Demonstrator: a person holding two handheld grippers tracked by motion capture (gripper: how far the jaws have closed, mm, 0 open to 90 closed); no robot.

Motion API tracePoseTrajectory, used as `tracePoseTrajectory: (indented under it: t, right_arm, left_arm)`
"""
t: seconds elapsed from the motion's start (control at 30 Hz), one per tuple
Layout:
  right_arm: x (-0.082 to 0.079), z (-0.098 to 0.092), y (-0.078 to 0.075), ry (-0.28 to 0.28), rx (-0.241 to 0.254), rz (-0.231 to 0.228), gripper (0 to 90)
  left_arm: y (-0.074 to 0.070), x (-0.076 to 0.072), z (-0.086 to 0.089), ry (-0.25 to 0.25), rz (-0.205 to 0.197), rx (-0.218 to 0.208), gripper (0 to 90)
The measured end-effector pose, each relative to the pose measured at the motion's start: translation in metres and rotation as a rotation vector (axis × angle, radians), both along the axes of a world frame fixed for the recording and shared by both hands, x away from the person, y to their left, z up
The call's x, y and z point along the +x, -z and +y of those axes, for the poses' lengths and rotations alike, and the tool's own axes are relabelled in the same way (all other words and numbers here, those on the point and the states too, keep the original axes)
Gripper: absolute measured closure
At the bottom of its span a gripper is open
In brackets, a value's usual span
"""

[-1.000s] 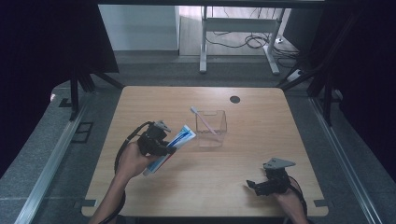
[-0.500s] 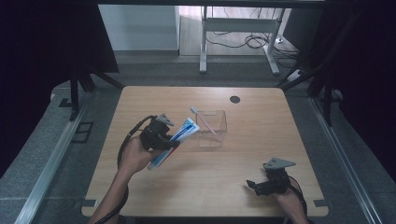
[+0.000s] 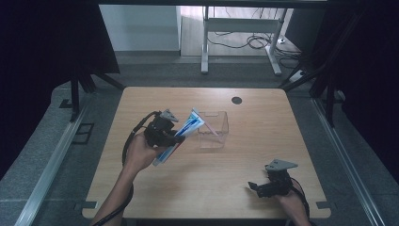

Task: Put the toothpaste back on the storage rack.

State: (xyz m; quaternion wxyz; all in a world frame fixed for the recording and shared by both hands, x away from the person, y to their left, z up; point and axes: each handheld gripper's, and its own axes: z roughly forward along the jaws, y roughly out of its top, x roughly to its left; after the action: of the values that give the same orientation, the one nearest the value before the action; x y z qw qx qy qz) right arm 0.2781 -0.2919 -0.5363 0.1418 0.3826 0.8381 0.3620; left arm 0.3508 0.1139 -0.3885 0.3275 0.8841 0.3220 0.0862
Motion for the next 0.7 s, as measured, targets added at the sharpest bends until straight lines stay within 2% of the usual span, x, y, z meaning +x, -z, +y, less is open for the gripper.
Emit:
tracePoseTrajectory:
  t: [0.47, 0.7]
  right_arm:
    - [0.000, -0.001, -0.001, -0.002, 0.002, -0.002, 0.0]
    - [0.000, -0.001, -0.001, 0.002, 0.005, -0.009, 0.0]
  left_arm:
    - [-0.010, 0.014, -0.018, 0.008, -0.049, -0.024, 72.4]
    - [-0.016, 0.023, -0.029, 0.022, -0.067, -0.021, 72.4]
